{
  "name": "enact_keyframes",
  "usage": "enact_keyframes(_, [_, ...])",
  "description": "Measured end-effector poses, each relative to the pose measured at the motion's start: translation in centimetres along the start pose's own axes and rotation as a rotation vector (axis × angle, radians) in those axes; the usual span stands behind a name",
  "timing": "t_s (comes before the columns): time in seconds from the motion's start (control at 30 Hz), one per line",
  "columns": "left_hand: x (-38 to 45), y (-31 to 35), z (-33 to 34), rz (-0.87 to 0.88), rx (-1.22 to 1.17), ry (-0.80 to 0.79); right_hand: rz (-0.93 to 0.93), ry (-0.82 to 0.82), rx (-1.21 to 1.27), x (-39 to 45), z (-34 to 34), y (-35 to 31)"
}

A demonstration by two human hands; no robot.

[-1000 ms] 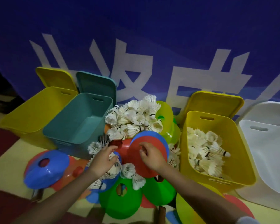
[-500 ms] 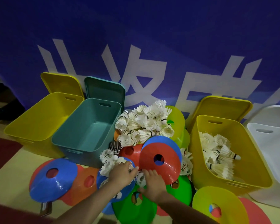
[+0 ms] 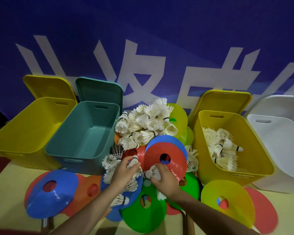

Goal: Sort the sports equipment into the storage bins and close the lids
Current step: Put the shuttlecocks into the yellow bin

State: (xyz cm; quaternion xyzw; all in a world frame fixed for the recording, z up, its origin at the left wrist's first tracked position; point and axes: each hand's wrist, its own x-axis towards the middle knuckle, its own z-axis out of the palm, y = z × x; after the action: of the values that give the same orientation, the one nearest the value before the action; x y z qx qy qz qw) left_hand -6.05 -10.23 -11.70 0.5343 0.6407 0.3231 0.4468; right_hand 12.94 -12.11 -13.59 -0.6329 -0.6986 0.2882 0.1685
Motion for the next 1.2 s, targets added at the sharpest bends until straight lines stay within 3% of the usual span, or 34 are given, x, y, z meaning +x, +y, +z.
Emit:
enact_keyframes(0.2, [-0.1,3.7,0.7,0.088,-0.143,-0.021,0.014,0.154,0.107,0.6,-4.2,0.7])
enact_keyframes(0.5, [1.6,9.5,6.2,0.178,-0.156,-0.109,0.208,0.440,0.390,1.4,-12.9,5.4])
enact_keyframes(0.77, [1.9,14.8,13.3,0.224,-0.142,-0.198,0.320,0.558,0.338,0.8,-23.2,14.6])
enact_keyframes(0.9, [2.5,17.1,16.7,0.240,-0.140,-0.218,0.335,0.481,0.074,0.4,-26.8,20.0])
enact_keyframes(1.2, [4.3,19.1,24.3,0.253,-0.019,-0.234,0.112,-0.112,-0.613,2.6,-28.0,24.8])
